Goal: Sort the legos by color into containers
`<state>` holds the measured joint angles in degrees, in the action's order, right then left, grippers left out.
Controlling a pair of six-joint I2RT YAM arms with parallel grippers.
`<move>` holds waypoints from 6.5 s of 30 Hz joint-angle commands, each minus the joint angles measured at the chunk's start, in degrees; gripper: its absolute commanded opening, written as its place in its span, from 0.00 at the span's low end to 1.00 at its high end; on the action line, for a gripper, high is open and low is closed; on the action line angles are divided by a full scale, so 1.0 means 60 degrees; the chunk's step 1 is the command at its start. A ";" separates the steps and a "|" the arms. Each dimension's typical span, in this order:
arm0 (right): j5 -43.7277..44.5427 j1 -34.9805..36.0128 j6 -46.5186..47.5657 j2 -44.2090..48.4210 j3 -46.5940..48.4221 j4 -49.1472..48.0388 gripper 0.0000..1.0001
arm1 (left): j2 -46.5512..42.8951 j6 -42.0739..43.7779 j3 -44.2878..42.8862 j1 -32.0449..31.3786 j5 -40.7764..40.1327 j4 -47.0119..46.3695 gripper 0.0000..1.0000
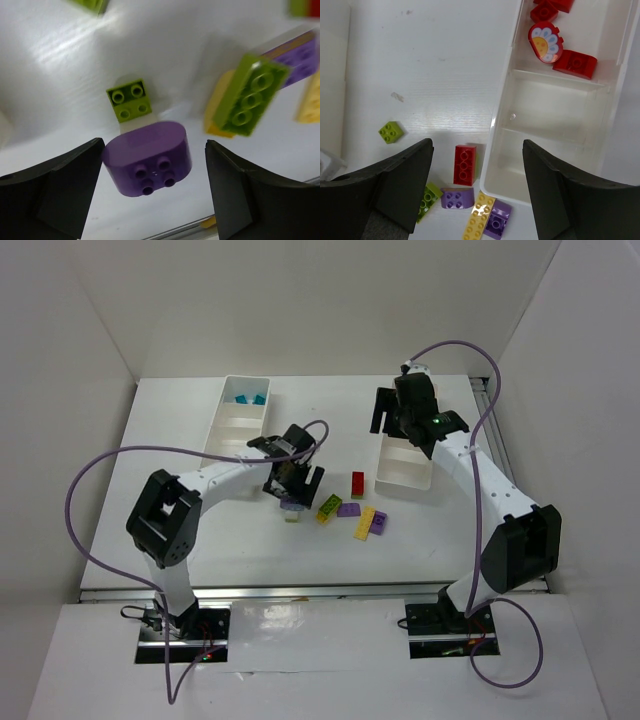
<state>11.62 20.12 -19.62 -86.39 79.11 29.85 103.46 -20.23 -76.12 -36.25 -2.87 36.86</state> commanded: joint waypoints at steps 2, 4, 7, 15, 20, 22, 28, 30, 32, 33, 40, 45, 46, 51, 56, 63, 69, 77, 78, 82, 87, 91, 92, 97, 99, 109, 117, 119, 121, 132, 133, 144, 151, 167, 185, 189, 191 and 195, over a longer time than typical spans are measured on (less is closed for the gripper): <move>0.0129 0.0089 0.0105 0.0277 0.0013 -0.0111 0.80 | 0.0436 -0.0582 -0.1755 -0.0023 0.1064 0.0037 0.92; 0.0129 0.0089 0.0105 0.0277 0.0013 -0.0111 0.80 | 0.0671 -0.0584 -0.2342 -0.0023 0.1065 0.0476 0.92; 0.0129 0.0089 0.0105 0.0365 0.0013 -0.0111 0.80 | 0.0760 -0.0322 -0.2431 -0.0023 0.1313 0.0565 0.93; 0.0129 0.0089 0.0105 0.0365 -0.0075 -0.0111 0.80 | 0.0013 -0.1267 -0.2123 -0.0023 -0.0881 0.1501 0.98; 0.0028 0.0089 0.0105 0.0277 -0.0075 -0.0111 0.80 | -0.0456 -0.2807 -0.1597 -0.0257 -0.1028 0.1649 1.00; 0.0027 0.0089 0.0105 0.0277 -0.0075 -0.0111 0.80 | -0.0573 -0.3334 -0.1276 -0.0374 -0.1131 0.1562 1.00; 0.0027 0.0089 0.0105 0.0277 0.0013 -0.0111 0.80 | -0.1393 -0.3704 -0.0383 -0.0959 -0.1132 0.1531 0.97; 0.0027 0.0089 0.0105 0.0277 0.0013 -0.0111 0.80 | -0.1612 -0.3704 -0.0001 -0.1091 -0.1132 0.1532 0.97; -0.0060 0.0089 0.0105 0.0277 -0.0088 -0.0111 0.80 | -0.1789 -0.3704 0.0670 -0.1208 -0.1132 0.1532 0.99; -0.0061 0.0089 0.0105 0.0277 -0.0089 -0.0111 0.80 | -0.1920 -0.3791 0.0892 -0.1209 -0.1132 0.1286 0.99; -0.0164 0.0089 0.0105 0.0189 -0.0002 -0.0111 0.80 | -0.2331 -0.3967 0.2255 -0.1210 -0.1499 -0.0472 0.89; -0.0076 0.0089 0.0105 0.0277 -0.0002 -0.0111 0.80 | -0.1908 -0.3631 0.2447 -0.1209 -0.0986 -0.1119 0.82; -0.0076 0.0089 0.0105 0.0277 -0.0002 -0.0024 0.80 | -0.1819 -0.3544 0.2447 -0.1209 -0.0884 -0.1221 0.77; 0.0012 0.0089 0.0105 0.0277 -0.0002 -0.0023 0.80 | -0.1584 -0.3455 0.1907 -0.1209 -0.0868 -0.0711 0.41; -0.0744 -0.0173 0.0193 0.0263 0.0188 0.0065 0.80 | -0.2110 -0.2724 0.1130 -0.0976 -0.1044 0.0198 0.14; -0.3587 -0.0145 0.0370 0.0028 0.0803 0.0328 0.83 | -0.2828 0.0041 -0.0365 0.0123 0.1105 0.0070 0.00; -0.7689 -0.0145 -0.0055 -0.0587 0.1038 0.0228 0.86 | -0.3546 0.1275 -0.0161 0.0578 0.1900 -0.1279 0.00; -0.9656 -0.0043 -0.1140 -0.1274 0.0876 -0.0917 0.89 | -0.3884 0.2213 0.0191 0.0768 0.2748 -0.2085 0.00; -0.9902 0.0044 -0.1140 -0.1377 0.0877 -0.0917 0.91 | -0.3884 0.2214 0.0191 0.0768 0.2837 -0.2086 0.00; -1.0343 0.0235 -0.1052 -0.1759 0.0790 -0.0917 0.92 | -0.3971 0.2302 0.0191 0.0768 0.2940 -0.2086 0.00; -1.0344 0.0454 -0.1154 -0.1963 0.0526 -0.1341 0.92 | -0.4060 0.2404 0.0279 0.0768 0.3028 -0.2174 0.00; -1.0519 0.0631 -0.1067 -0.2154 0.0614 -0.1341 0.81 | -0.4060 0.2405 0.0279 0.0856 0.3248 -0.2174 0.00; -1.0520 0.0718 -0.1067 -0.2241 0.0614 -0.1457 0.74 | -0.4060 0.2405 0.0279 0.0856 0.3335 -0.2174 0.00; -1.0739 0.0807 -0.1183 -0.2330 0.0526 -0.1707 0.60 | -0.4060 0.2405 0.0279 0.0856 0.3335 -0.2174 0.00; -1.0740 0.0807 -0.1285 -0.2330 0.0439 -0.1838 0.52 | -0.4060 0.2493 0.0279 0.0856 0.3422 -0.2174 0.00; -0.7198 0.0397 -0.1726 -0.1349 0.0275 -0.1724 0.18 | -0.4148 0.2580 0.0630 0.1558 0.3453 -0.1867 0.00; -0.4985 0.0791 -0.1506 -0.2195 0.0891 -0.1210 0.23 | -0.2685 0.1308 -0.0771 0.3065 0.3146 -0.0652 0.00; -0.4151 0.1026 -0.1506 -0.2475 0.1038 -0.1078 0.23 | -0.2245 0.0825 -0.1213 0.3374 0.2854 -0.0460 0.00; -0.3667 0.1128 -0.1404 -0.2811 0.1344 -0.1078 0.23 | -0.1528 -0.0010 -0.1930 0.3872 0.2427 -0.0198 0.00; -0.2244 0.1774 -0.0701 -0.3898 0.2357 -0.0038 0.30 | 0.1943 -0.1316 -0.5647 0.5031 0.1507 0.0022 0.00; -0.2113 0.1774 -0.0700 -0.4014 0.2357 -0.0038 0.31 | 0.2222 -0.1316 -0.5915 0.5031 0.1388 0.0110 0.00; -0.1146 0.2052 -0.0525 -0.4441 0.2357 0.0285 0.92 | 0.3968 -0.1214 -0.7426 0.5221 0.0507 0.0346 0.24; -0.0370 0.2257 -0.0437 -0.2860 0.1523 0.0197 0.86 | 0.3193 -0.0731 -0.6915 0.5032 0.0568 0.0038 0.77; 0.0482 0.2345 -0.1022 -0.0703 -0.0133 0.1528 0.72 | -0.0324 -0.0963 -0.2857 0.1356 0.1299 -0.0050 0.73; 0.0232 0.0925 -0.2048 0.0933 -0.1757 0.1077 0.76 | 0.1711 0.0485 -0.2299 -0.0769 0.2281 -0.0284 0.79; 0.0232 0.0194 -0.2253 0.1593 -0.2139 0.0973 0.77 | 0.2075 0.0486 -0.2402 -0.0959 0.2076 -0.0196 0.75; 0.0145 -0.0012 -0.2253 0.1683 -0.2227 0.0973 0.77 | 0.2311 0.0573 -0.2708 -0.1062 0.1799 0.0051 0.73; 0.0144 -0.0350 -0.2253 0.1903 -0.2228 0.0973 0.77 | 0.2619 0.0574 -0.2812 -0.1151 0.1578 0.0141 0.72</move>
<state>11.84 18.85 -32.16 -76.53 66.28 37.04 117.86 -18.06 -90.91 -42.52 8.40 36.21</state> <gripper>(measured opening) 0.773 0.721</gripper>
